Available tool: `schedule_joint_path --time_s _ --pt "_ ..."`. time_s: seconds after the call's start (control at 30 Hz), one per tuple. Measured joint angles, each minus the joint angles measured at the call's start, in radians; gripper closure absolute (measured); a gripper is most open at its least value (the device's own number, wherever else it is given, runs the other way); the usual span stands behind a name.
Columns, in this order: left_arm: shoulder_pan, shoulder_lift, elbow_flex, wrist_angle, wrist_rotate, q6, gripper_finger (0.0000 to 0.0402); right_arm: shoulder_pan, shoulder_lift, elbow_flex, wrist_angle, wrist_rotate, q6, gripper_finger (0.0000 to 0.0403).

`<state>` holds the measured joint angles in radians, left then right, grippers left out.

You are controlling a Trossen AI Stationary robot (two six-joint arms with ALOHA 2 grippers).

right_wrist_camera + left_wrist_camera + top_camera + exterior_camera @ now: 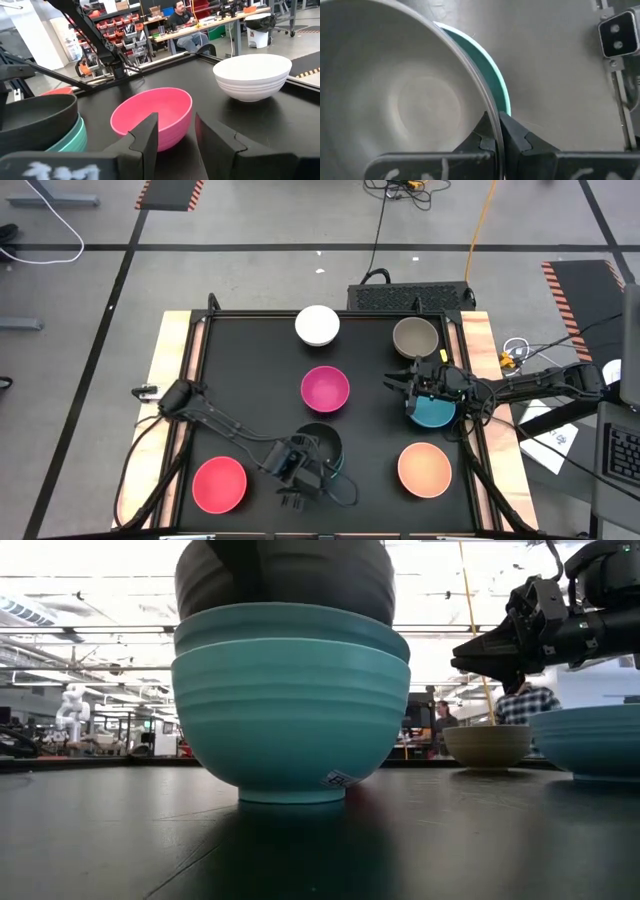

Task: Nest bowls inside each other
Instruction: Stack the black bowl on the dark green bowl

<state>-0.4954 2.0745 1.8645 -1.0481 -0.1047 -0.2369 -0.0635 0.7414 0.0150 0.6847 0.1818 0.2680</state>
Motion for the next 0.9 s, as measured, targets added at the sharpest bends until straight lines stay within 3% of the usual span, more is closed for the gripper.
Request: schedule_joint_path --time_s 0.33,0.57,0.8,0.9 --pt "-0.010 0.030 -0.004 0.068 -0.004 -0.004 0.0393 0.000 0.000 0.000 -0.003 0.000 0.000 0.0281" --pt "-0.010 0.025 -0.006 0.089 -0.026 -0.038 0.0342 0.000 0.000 0.000 -0.009 -0.002 0.008 0.0281" --pt "-0.013 0.025 -0.007 0.085 0.030 -0.058 0.0287 0.000 0.001 0.000 -0.009 -0.003 0.008 0.0281" --pt "-0.021 0.025 -0.007 0.073 -0.003 -0.061 0.0261 0.000 0.000 0.000 -0.009 -0.002 0.008 0.0281"
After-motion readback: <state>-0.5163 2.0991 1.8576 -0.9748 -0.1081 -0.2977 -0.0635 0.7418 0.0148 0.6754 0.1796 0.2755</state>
